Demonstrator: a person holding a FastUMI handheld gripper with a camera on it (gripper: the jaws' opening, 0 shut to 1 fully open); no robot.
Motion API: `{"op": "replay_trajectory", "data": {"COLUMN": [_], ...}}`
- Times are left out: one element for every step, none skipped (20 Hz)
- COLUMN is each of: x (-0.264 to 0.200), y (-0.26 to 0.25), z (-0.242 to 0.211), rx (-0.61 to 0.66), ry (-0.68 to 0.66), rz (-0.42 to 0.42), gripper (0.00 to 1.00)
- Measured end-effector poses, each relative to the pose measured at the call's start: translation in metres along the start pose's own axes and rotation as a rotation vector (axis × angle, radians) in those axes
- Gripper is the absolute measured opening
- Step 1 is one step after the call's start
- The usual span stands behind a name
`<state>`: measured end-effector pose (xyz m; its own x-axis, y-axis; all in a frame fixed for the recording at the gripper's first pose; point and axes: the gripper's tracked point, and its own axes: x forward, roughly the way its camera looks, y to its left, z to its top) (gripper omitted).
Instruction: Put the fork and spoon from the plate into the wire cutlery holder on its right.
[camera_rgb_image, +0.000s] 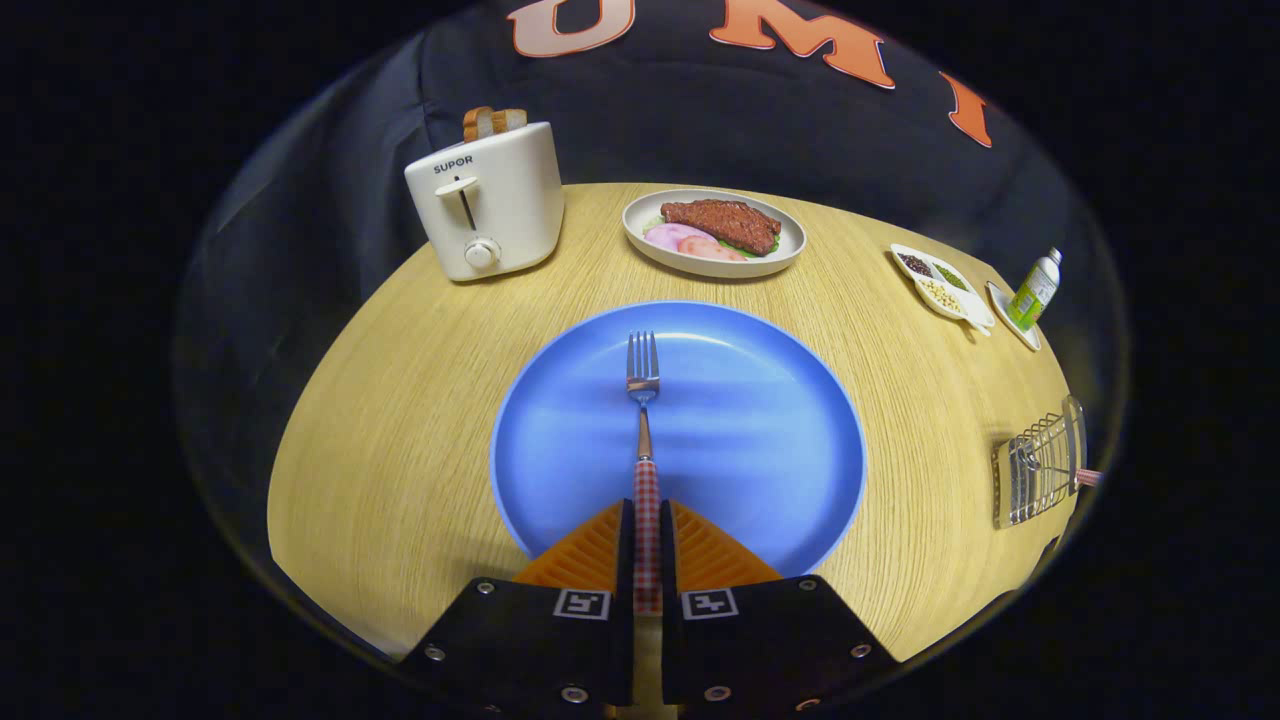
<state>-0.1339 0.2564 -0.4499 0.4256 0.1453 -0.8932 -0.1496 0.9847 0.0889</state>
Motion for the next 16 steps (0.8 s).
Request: {"op": "replay_trajectory", "data": {"x": [-0.004,-0.010,-0.016,-0.021,-0.027,-0.034,-0.041,-0.049,-0.055,-0.062,-0.069,-0.076,-0.082,-0.089,-0.094,-0.100], "y": [-0.002,-0.006,-0.011,-0.016,-0.022,-0.028,-0.034,-0.042,-0.051,-0.060,-0.071,-0.083,-0.095,-0.108,-0.120,-0.135], "z": [0.004,0.010,0.015,0.020,0.026,0.030,0.035,0.041,0.046,0.049,0.051,0.054,0.055,0.055,0.056,0.056], "rx": [0.009,0.017,0.014,0.007,0.000,-0.004,-0.005,-0.007,-0.005,-0.004,0.000,0.009,0.020,0.029,0.040,0.045], "ry": [-0.010,-0.025,-0.037,-0.051,-0.063,-0.077,-0.092,-0.110,-0.123,-0.134,-0.143,-0.150,-0.156,-0.157,-0.164,-0.162], "rz": [0.011,0.016,0.019,0.018,0.016,0.015,0.015,0.010,0.003,-0.005,-0.016,-0.025,-0.037,-0.047,-0.061,-0.078], "gripper": [0.10,0.09,0.09,0.09,0.09,0.09,0.09,0.09,0.09,0.09,0.09,0.09,0.09,0.09,0.09,0.09]}}
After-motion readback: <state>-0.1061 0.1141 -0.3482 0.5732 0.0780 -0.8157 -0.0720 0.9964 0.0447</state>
